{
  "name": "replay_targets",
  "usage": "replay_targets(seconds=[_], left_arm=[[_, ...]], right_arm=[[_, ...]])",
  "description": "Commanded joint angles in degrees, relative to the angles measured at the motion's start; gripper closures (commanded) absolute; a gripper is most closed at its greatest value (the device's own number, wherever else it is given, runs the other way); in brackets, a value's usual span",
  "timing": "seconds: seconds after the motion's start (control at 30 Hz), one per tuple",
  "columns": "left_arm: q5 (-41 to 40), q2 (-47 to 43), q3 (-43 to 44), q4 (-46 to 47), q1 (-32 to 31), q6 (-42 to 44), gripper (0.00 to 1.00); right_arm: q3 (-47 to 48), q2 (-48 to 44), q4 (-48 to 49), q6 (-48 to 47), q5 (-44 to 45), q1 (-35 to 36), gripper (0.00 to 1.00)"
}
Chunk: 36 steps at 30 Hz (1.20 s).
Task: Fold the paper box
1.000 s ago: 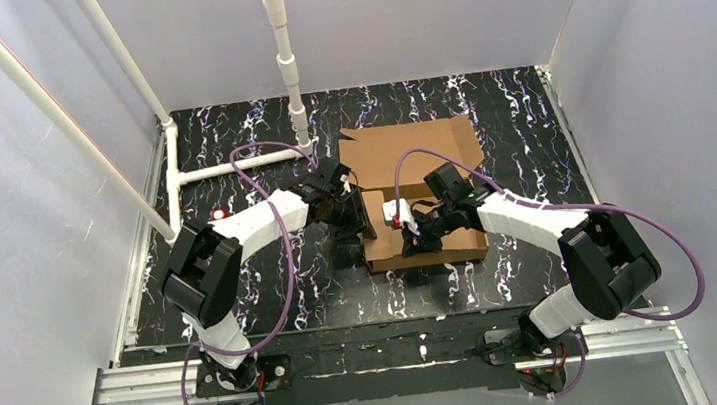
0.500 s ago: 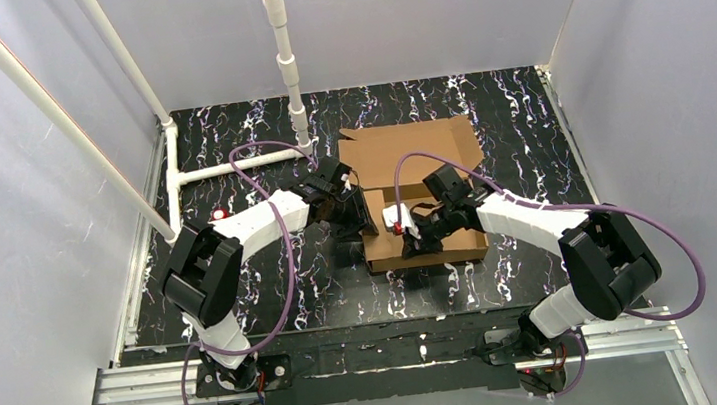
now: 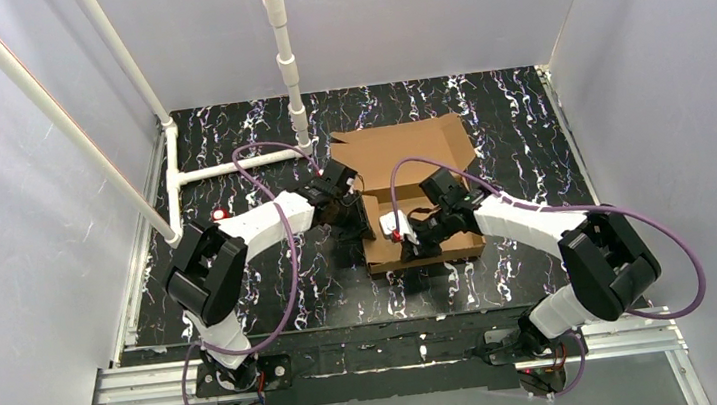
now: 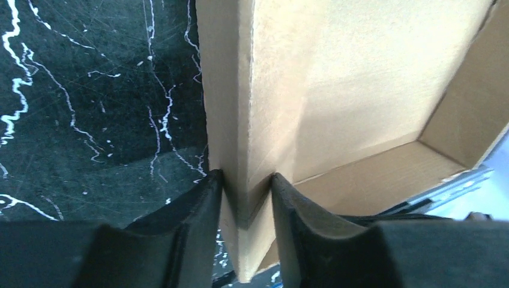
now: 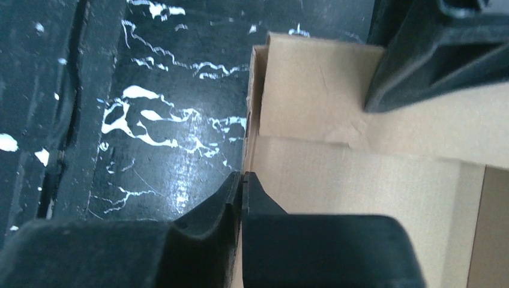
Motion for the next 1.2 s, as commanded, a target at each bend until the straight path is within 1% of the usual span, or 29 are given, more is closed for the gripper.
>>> replay_targets(seconds=[0.0,0.03,0.1,0.17,0.2,0.27,0.33,0.4,0.5,0.6,0.73,0.9,1.03,1.1,1.17], left_arm=[[-4.1,1.8,2.7,-6.3,-1.7,1.8,0.72],[-5.7,2.3,3.5,-8.1,-2.1,2.3,0.78],[-8.4,3.0,4.9,-11.2,-2.9,3.4,0.8],[-13.3,4.0,6.6,-14.1,-3.3,4.7,1.0],[-15.9,4.1,7.2,-15.1,-3.4,5.6,1.0],[-17.6,3.5,7.3,-15.6,-3.5,6.9,1.0],[-19.6,2.3,7.5,-16.4,-3.5,8.4,1.0],[-20.5,0.6,7.8,-16.5,-3.6,9.2,1.0],[-19.1,-0.2,4.4,-12.8,-3.5,9.1,0.98],[-17.9,-0.3,2.6,-10.2,-3.4,8.7,0.96],[-17.3,-1.4,0.7,-7.7,-3.2,8.7,0.95],[-15.5,-4.8,-1.9,-4.6,-2.1,8.8,0.9],[-12.6,-7.3,-4.6,-1.4,-0.5,8.7,0.88],[-11.4,-7.9,-5.0,-1.0,0.4,8.6,0.85],[-10.6,-8.1,-5.0,-0.9,1.1,8.8,0.85]], right_arm=[[-1.1,1.9,-6.1,-0.6,4.3,0.8,0.86],[-0.9,1.8,-6.2,-0.6,4.3,0.8,0.84],[-0.7,1.1,-7.0,-0.7,4.2,0.8,0.78],[0.4,0.7,-10.7,-2.8,3.2,0.6,0.64],[2.0,0.5,-14.5,-5.7,2.7,0.0,0.54],[3.8,-0.9,-19.2,-9.5,1.8,-3.5,0.39],[5.2,-3.4,-24.4,-13.5,-1.6,-9.5,0.32],[5.4,-7.8,-25.5,-13.6,-4.8,-16.5,0.28],[4.6,-11.3,-24.6,-11.2,-7.0,-23.3,0.27],[4.3,-13.0,-24.6,-10.0,-8.7,-26.3,0.26],[3.9,-14.6,-24.1,-8.5,-10.0,-29.4,0.25],[1.6,-16.6,-21.1,-5.2,-12.0,-34.0,0.22],[-0.2,-17.8,-18.3,-3.0,-12.1,-35.6,0.21],[-0.6,-18.1,-17.2,-2.1,-11.9,-35.6,0.21],[-0.7,-18.1,-16.4,-1.2,-11.9,-37.3,0.21]])
